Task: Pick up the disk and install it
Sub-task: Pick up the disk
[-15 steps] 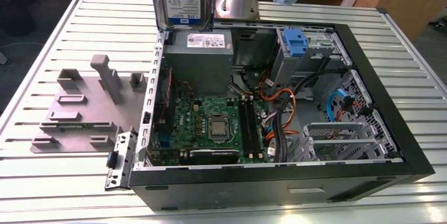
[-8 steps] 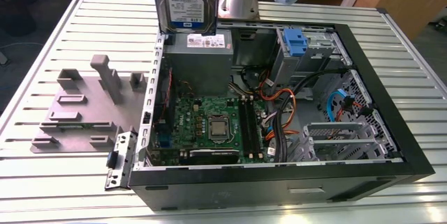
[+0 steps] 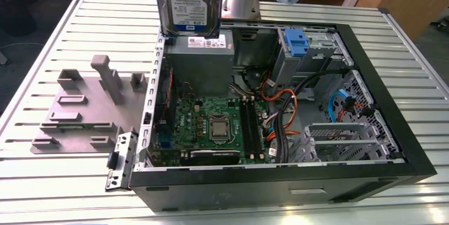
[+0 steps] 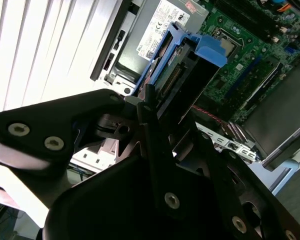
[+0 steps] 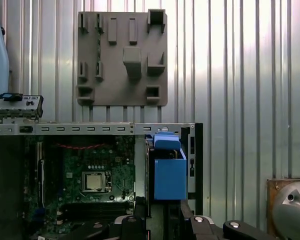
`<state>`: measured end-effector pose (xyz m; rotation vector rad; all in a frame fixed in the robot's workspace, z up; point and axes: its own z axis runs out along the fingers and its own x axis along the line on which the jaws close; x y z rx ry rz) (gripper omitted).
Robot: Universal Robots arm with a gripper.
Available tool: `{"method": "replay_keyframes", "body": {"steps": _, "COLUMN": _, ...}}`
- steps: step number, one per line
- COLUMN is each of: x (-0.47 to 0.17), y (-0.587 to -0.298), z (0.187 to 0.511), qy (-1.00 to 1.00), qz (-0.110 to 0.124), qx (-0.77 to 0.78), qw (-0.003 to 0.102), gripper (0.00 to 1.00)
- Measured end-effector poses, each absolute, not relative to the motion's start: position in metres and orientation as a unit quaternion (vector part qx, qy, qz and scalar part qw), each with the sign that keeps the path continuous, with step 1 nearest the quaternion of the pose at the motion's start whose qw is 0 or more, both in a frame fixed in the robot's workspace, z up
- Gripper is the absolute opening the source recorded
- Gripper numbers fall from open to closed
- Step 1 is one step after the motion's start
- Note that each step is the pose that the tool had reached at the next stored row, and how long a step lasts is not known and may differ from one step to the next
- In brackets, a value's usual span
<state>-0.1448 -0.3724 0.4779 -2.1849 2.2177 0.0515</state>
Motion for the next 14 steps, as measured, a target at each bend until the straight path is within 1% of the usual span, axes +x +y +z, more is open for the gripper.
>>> {"method": "replay_keyframes", "body": {"steps": 14, "x": -0.139, "y": -0.384, "z": 0.478, "qy": 0.714, "qz": 0.017, "qx": -0.700, "qw": 0.014, "gripper": 0.35}}
